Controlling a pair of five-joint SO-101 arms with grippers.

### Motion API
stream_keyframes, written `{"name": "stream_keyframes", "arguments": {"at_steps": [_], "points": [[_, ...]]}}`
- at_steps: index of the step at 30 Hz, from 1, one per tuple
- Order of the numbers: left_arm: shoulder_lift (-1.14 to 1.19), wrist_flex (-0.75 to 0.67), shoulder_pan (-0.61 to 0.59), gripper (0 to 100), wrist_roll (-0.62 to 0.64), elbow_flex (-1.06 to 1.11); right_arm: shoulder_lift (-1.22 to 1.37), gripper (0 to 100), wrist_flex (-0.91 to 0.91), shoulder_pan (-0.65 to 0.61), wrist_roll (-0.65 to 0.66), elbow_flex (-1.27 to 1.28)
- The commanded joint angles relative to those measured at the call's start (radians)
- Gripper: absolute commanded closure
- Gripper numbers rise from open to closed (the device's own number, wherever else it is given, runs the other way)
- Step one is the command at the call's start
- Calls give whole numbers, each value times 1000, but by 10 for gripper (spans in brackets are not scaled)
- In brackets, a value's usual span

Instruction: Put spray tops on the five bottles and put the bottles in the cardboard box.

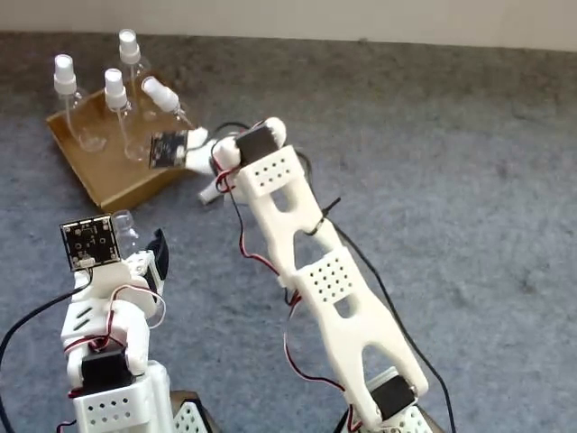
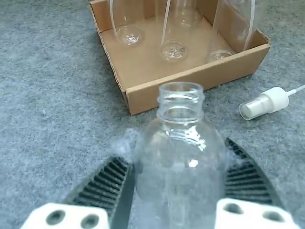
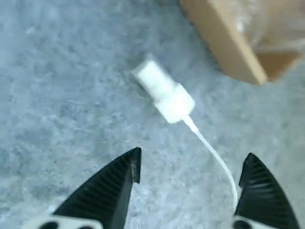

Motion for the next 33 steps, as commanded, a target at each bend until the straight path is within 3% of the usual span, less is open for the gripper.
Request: {"name": "stream_keyframes", "arguments": {"at_steps": [1, 19, 33], "points": [[-12, -29, -8, 859, 11, -18, 16, 692, -16, -31, 115, -90], [-12, -29, -4, 859, 9, -16, 188, 692, -283, -35, 137, -90], [-12, -29, -4, 859, 9, -16, 251, 694, -282, -54, 137, -90]]}}
